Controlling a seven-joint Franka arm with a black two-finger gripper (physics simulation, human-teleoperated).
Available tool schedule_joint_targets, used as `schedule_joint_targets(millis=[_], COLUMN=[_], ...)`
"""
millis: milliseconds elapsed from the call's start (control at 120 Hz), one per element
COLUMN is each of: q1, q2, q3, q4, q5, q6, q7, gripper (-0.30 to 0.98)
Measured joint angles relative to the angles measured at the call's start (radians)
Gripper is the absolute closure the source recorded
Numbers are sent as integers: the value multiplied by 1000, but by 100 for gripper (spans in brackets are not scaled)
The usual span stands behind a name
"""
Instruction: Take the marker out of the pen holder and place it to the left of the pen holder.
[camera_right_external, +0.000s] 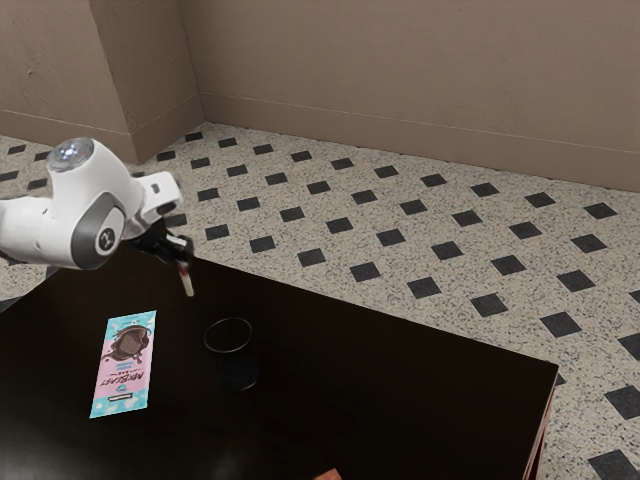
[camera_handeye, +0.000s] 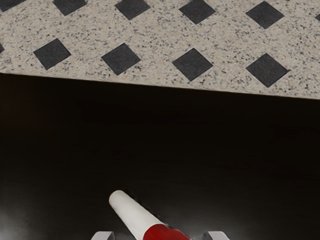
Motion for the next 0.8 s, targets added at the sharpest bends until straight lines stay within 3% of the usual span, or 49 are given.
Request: schedule_joint_targets(millis=[158, 300, 425, 658, 800], q1=[30, -49, -72, -188, -227], q2=[-74, -249, -287, -153, -133], q3=[4, -9, -28, -77, -77], q4=[-11, 8, 118, 646, 707], q5=[-29, -37, -37, 37, 72], q6=[27, -55, -247, -816, -1019], q7=[72, 120, 103, -9, -81], gripper=[24, 12, 7, 2, 1])
